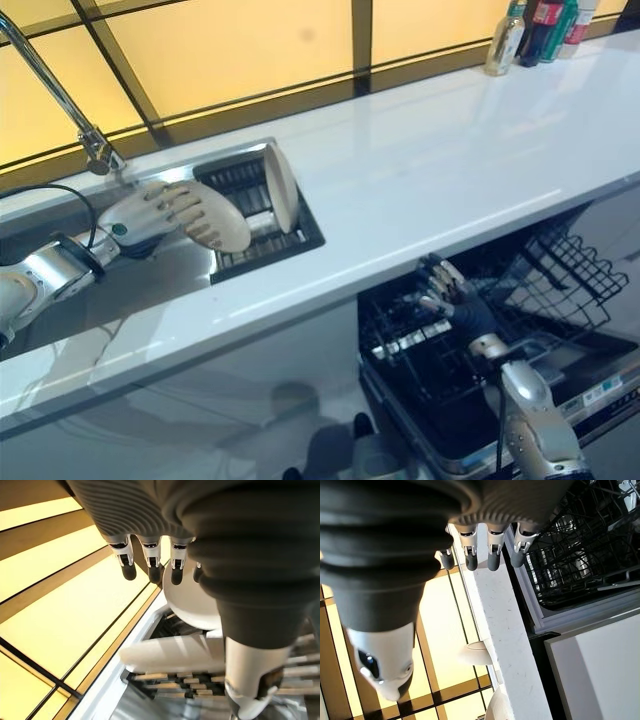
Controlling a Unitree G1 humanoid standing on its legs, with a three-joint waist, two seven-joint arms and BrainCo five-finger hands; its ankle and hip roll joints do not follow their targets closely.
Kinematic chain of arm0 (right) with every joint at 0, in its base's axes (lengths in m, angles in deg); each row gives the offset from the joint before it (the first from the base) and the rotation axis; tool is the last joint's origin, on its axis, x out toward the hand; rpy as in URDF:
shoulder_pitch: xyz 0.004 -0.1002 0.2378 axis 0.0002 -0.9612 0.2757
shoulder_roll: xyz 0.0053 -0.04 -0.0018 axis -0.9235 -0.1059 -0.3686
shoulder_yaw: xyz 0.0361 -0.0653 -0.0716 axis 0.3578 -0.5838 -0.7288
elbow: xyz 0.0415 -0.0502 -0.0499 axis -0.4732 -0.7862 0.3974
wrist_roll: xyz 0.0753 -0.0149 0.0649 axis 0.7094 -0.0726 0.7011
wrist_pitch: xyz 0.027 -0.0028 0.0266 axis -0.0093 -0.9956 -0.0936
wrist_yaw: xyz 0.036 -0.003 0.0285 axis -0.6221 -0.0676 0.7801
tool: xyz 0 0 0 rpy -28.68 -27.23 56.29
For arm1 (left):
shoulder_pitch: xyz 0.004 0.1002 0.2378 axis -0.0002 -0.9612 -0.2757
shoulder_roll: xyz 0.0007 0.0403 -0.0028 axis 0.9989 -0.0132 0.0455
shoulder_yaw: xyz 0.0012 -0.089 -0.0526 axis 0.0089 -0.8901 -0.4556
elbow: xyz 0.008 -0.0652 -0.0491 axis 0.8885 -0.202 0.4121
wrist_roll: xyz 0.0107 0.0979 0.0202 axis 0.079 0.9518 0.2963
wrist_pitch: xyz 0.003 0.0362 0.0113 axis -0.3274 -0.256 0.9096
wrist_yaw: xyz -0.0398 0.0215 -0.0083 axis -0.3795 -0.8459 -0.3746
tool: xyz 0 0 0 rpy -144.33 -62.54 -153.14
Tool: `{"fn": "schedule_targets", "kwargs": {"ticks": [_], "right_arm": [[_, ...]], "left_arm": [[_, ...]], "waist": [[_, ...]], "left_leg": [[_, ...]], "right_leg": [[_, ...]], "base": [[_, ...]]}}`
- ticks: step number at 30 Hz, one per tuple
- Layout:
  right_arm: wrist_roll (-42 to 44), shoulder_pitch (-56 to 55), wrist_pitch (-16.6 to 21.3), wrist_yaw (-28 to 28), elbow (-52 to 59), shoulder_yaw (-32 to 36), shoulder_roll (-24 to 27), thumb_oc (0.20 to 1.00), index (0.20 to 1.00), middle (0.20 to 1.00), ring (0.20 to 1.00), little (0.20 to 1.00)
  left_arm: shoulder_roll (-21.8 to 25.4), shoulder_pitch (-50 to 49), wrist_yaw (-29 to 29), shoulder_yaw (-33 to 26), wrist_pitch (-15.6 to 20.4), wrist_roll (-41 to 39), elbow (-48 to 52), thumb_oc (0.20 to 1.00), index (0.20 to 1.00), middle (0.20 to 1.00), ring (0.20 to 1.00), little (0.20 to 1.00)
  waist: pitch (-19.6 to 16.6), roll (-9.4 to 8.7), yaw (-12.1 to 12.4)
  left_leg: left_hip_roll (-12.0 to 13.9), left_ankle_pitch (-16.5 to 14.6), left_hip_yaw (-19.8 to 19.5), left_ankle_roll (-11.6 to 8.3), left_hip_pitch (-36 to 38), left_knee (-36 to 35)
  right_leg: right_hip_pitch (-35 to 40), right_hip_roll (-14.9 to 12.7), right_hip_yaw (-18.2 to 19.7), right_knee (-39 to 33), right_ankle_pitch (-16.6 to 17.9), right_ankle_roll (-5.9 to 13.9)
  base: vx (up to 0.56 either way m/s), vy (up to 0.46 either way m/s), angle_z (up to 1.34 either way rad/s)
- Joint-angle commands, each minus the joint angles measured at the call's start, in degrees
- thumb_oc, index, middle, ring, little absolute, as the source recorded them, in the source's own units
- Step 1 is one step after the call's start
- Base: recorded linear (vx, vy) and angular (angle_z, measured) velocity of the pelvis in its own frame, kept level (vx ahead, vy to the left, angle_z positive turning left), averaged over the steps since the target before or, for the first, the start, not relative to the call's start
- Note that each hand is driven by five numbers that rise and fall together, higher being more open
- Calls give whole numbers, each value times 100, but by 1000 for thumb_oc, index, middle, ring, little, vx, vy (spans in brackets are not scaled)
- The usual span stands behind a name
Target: Pick up plates and place into dishwasher.
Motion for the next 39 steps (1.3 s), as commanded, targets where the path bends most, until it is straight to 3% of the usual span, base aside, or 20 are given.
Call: {"fn": "schedule_targets", "kwargs": {"ticks": [1, 11, 18, 32, 36, 37, 39], "right_arm": [[178, 250, 474, -183, 341, -215, 120, 1000, 1000, 1000, 1000, 1000], [224, 525, 798, -377, 286, -368, 114, 1000, 1000, 1000, 1000, 1000], [324, 699, 943, -469, 237, -454, 106, 1000, 1000, 1000, 1000, 1000], [430, 1058, 1101, -668, 243, -655, 226, 1000, 1000, 1000, 1000, 1000], [471, 1221, 1106, -708, 211, -690, 282, 1000, 1000, 1000, 1000, 1000], [494, 1270, 1104, -726, 216, -704, 316, 1000, 1000, 1000, 1000, 1000], [478, 1329, 1110, -741, 212, -730, 319, 1000, 1000, 1000, 1000, 1000]], "left_arm": [[117, 293, 166, -127, -277, 271, -234, 1000, 1000, 1000, 1000, 1000], [-20, 855, 906, 184, -810, 1151, -887, 1000, 1000, 1000, 1000, 1000], [-147, 1217, 1509, 278, -1203, 1346, -1390, 1000, 1000, 1000, 1000, 1000], [-390, 1769, 1538, 619, -1269, 725, -2306, 1000, 1000, 1000, 1000, 1000], [-506, 1966, 1651, 783, -1440, 617, -2619, 1000, 1000, 1000, 1000, 1000], [-530, 2043, 1684, 825, -1491, 565, -2711, 859, 859, 859, 859, 859], [-580, 2179, 1701, 870, -1548, 566, -2910, 376, 376, 376, 376, 376]], "waist": [[-231, -96, -23], [14, -203, -33], [143, -368, -43], [362, -451, -93], [409, -463, -122], [424, -466, -134], [437, -475, -156]], "left_leg": [[305, 307, 139, 7, -1005, 425], [360, 414, 216, -21, -1279, 394], [419, 454, 232, -39, -1450, 401], [496, 549, 254, -90, -1696, 358], [507, 577, 268, -101, -1737, 317], [512, 589, 276, -104, -1758, 314], [532, 606, 298, -115, -1796, 317]], "right_leg": [[-110, -513, 11, 550, -745, 739], [-321, -506, -5, 574, -710, 719], [-453, -458, 2, 547, -648, 686], [-673, -424, 4, 575, -640, 628], [-712, -416, 10, 555, -631, 606], [-731, -416, 15, 559, -630, 601], [-768, -416, 18, 569, -625, 592]], "base": [[-100, -8, -1], [-73, -8, -4], [-55, -45, -2], [-42, -9, -2], [-48, 4, -5], [-34, 8, -19], [-41, 11, -13]]}}
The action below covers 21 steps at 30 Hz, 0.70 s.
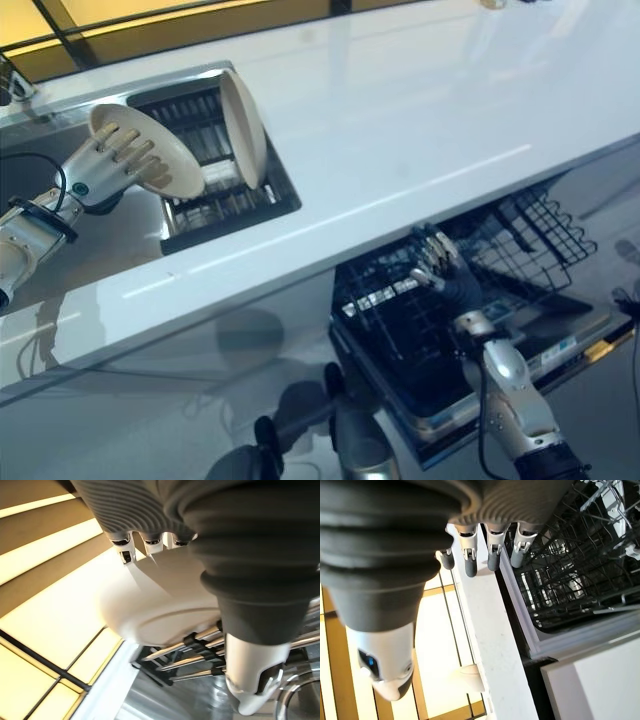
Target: Pick up plates and place into dishwasher.
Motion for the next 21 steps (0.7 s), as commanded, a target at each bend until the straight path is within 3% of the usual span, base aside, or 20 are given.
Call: {"fn": "schedule_targets", "kwargs": {"ticks": [1, 21], "right_arm": [[151, 474, 385, -29, 185, -70, 277, 1000, 1000, 1000, 1000, 1000], [133, 512, 291, -5, 243, -21, 253, 1000, 1000, 1000, 1000, 1000]], "left_arm": [[-50, 544, 134, 24, -499, -277, -498, 200, 200, 200, 200, 200], [-55, 625, 542, -31, -709, -118, -915, 200, 200, 200, 200, 200]], "waist": [[-93, 45, -15], [-105, 125, -40]], "left_leg": [[397, 820, 110, -87, -626, -528], [394, 860, 147, -116, -599, -642]], "right_leg": [[34, -407, 113, 879, -981, 542], [83, -475, 66, 778, -1005, 516]], "base": [[-35, 9, -4], [-7, 10, -2]]}}
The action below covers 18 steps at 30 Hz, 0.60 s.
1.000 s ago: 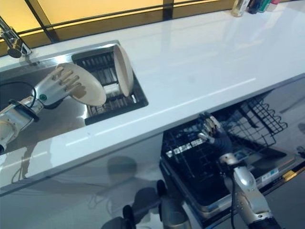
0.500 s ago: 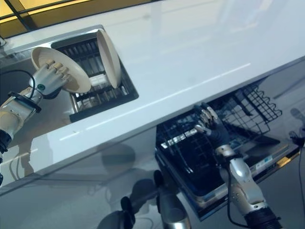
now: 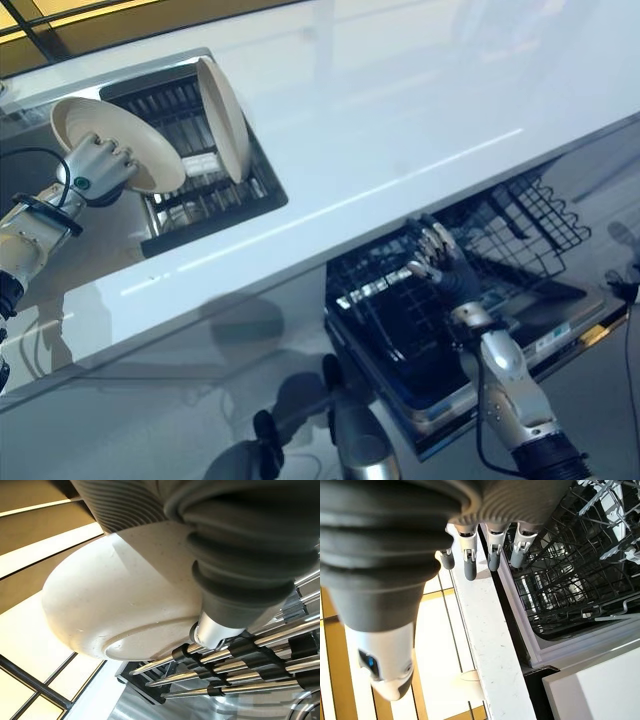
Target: Pick up plates and place into dishwasher.
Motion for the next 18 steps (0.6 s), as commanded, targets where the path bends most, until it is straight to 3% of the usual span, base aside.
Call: {"fn": "schedule_targets", "kwargs": {"ticks": [1, 7, 18], "right_arm": [[144, 358, 257, -23, 284, 55, 245, 1000, 1000, 1000, 1000, 1000], [183, 192, 209, 71, 313, 81, 239, 1000, 1000, 1000, 1000, 1000], [196, -132, 99, 155, 396, 107, 249, 1000, 1000, 1000, 1000, 1000]], "left_arm": [[277, 317, 104, -165, -465, -89, -184, 200, 200, 200, 200, 200], [449, 52, 337, -409, -587, 60, 169, 200, 200, 200, 200, 200], [888, -436, 339, -821, -412, 138, 1070, 200, 200, 200, 200, 200]], "waist": [[-234, 105, -23], [-386, 172, 34], [-855, 391, 115]], "left_leg": [[356, 879, 35, -102, -578, -577], [297, 823, -31, -84, -383, -642], [244, 687, 37, -65, 70, -769]], "right_leg": [[141, -484, 84, 874, -1070, 541], [357, -493, 87, 790, -1114, 556], [836, -556, -56, 604, -1227, 622]], "base": [[0, 0, 0], [28, 7, 0], [52, 15, -2]]}}
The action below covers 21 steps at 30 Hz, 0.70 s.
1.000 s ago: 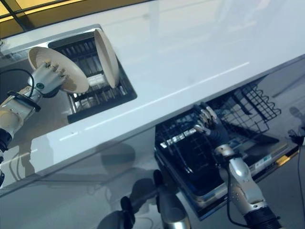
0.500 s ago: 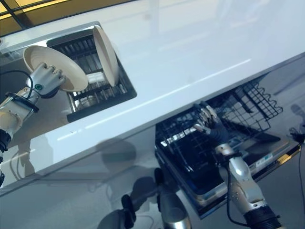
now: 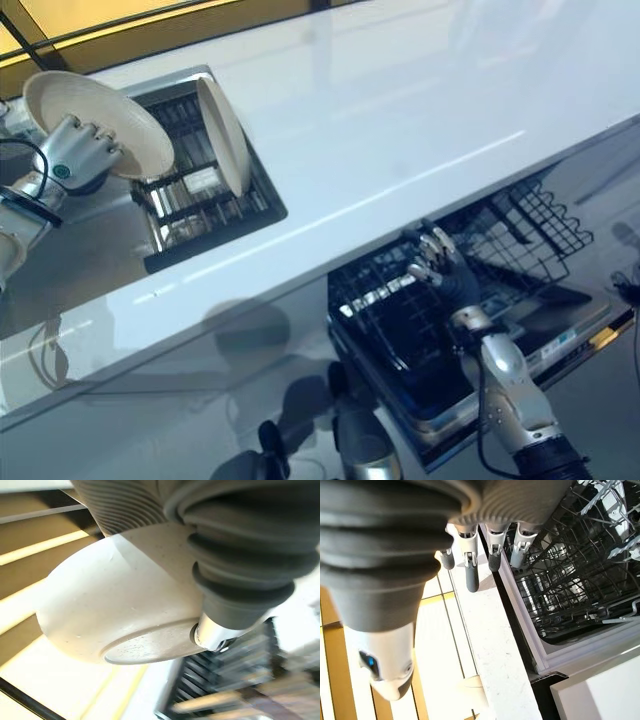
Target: Pick up plates and place into dishwasher.
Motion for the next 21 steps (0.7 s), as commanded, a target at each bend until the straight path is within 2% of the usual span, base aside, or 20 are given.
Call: {"fn": "schedule_targets", "kwargs": {"ticks": [1, 6, 8, 12, 16, 19, 21], "right_arm": [[196, 46, 208, 143, 411, 79, 263, 1000, 1000, 1000, 1000, 1000], [142, -139, 212, 88, 429, 65, 218, 1000, 1000, 1000, 1000, 1000], [85, -224, 273, 87, 407, 114, 159, 1000, 1000, 1000, 1000, 1000], [-18, -287, 455, -46, 369, 146, 60, 1000, 1000, 1000, 1000, 1000], [-166, -357, 615, -196, 369, 154, -45, 1000, 1000, 1000, 1000, 1000], [-324, -437, 706, -296, 368, 203, -174, 1000, 1000, 1000, 1000, 1000], [-445, -485, 751, -392, 419, 252, -249, 1000, 1000, 1000, 1000, 1000]], "left_arm": [[402, -389, 260, -392, -262, -74, 408, 200, 200, 200, 200, 200], [522, -662, 602, -629, 81, -1029, 757, 200, 200, 200, 200, 200], [511, -969, 838, -851, 318, -1868, 968, 200, 200, 200, 200, 200], [486, -1640, 1007, -1379, 757, -2923, 1572, 200, 200, 200, 200, 200], [229, -2263, 1007, -1903, 1148, -3773, 2140, 200, 200, 200, 200, 200], [-256, -2810, 783, -2542, 1670, -4500, 2615, 200, 200, 200, 200, 200], [-685, -3178, 398, -2969, 2034, -4994, 3052, 200, 200, 200, 200, 200]], "waist": [[-931, 261, 120], [-1190, 290, 158], [-1300, 301, 187], [-1430, 285, 259], [-1557, 270, 301], [-1632, 246, 339], [-1668, 222, 368]], "left_leg": [[246, 602, -64, -31, -678, -259], [211, 520, -54, -11, -452, -357], [189, 492, -59, -4, -335, -433], [162, 443, -86, 1, -187, -513], [121, 397, -108, 28, -46, -603], [97, 380, -133, 45, 31, -657], [72, 361, -169, 63, 60, -672]], "right_leg": [[331, -579, 44, 640, -1295, 884], [521, -582, 20, 536, -1311, 938], [607, -566, 9, 478, -1316, 958], [724, -550, -14, 419, -1333, 969], [786, -537, -4, 362, -1325, 987], [822, -524, 7, 325, -1312, 996], [843, -516, 15, 308, -1309, 1002]], "base": [[71, -13, 1], [59, -31, 2], [12, -17, -1], [-3, -13, 0], [-4, -3, 1], [-39, -3, 6], [-53, -3, 5]]}}
